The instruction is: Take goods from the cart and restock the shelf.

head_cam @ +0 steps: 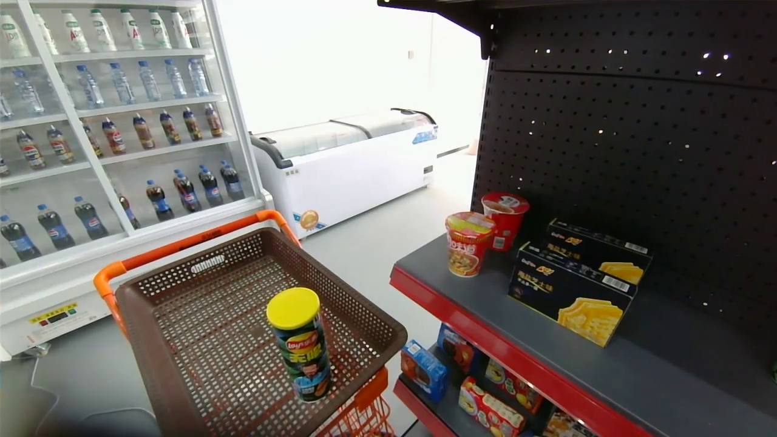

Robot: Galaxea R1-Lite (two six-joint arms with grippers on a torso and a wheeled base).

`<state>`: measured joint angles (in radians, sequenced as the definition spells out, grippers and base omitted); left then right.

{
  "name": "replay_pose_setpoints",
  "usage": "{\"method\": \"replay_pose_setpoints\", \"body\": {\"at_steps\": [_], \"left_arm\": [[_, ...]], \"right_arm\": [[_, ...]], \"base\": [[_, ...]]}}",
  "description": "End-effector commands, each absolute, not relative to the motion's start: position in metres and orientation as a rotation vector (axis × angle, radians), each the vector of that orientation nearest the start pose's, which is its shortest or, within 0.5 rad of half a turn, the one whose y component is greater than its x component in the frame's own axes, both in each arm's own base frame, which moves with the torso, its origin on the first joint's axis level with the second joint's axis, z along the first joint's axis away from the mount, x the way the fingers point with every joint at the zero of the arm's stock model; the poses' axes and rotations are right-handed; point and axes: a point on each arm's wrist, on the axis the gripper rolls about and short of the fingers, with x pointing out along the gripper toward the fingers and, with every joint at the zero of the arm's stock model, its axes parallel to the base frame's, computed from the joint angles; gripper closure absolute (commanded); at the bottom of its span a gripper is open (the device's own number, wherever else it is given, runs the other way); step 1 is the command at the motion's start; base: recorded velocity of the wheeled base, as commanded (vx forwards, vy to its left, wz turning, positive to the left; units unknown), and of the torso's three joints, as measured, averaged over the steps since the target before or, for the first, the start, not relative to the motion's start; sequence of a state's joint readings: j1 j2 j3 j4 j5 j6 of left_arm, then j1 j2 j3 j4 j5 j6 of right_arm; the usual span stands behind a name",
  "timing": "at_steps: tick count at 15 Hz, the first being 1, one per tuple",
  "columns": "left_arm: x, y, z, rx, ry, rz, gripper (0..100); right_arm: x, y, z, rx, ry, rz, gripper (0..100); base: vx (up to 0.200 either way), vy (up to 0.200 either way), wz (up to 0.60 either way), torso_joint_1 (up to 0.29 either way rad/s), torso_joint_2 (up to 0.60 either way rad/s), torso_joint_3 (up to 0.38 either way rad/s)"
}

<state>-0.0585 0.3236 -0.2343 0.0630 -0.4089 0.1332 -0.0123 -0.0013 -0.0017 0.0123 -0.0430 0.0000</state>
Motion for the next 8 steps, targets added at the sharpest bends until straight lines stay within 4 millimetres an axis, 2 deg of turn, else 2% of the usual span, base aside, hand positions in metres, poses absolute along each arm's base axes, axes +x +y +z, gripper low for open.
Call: {"method": "replay_pose_setpoints", "body": {"at_steps": [1, 3, 4, 8], "left_arm": [[0.019, -0.011, 0.144, 0.068, 0.267, -0.515, 0], [0.038, -0.012, 0.143, 0.053, 0.379, -0.520, 0], [0.059, -0.014, 0.150, 0.038, 0.444, -0.519, 0], [0.112, -0.018, 0.151, 0.029, 0.476, -0.517, 0]], "right_arm": [[-0.023, -0.001, 0.075, 0.000, 0.011, -0.055, 0], [-0.023, -0.001, 0.075, 0.000, 0.011, -0.055, 0], [-0.023, -0.001, 0.075, 0.000, 0.011, -0.055, 0], [-0.023, -0.001, 0.075, 0.000, 0.011, -0.055, 0]], "base": [[0.000, 0.000, 0.00, 0.000, 0.00, 0.000], [0.000, 0.000, 0.00, 0.000, 0.00, 0.000], [0.000, 0.000, 0.00, 0.000, 0.00, 0.000], [0.000, 0.000, 0.00, 0.000, 0.00, 0.000]]}}
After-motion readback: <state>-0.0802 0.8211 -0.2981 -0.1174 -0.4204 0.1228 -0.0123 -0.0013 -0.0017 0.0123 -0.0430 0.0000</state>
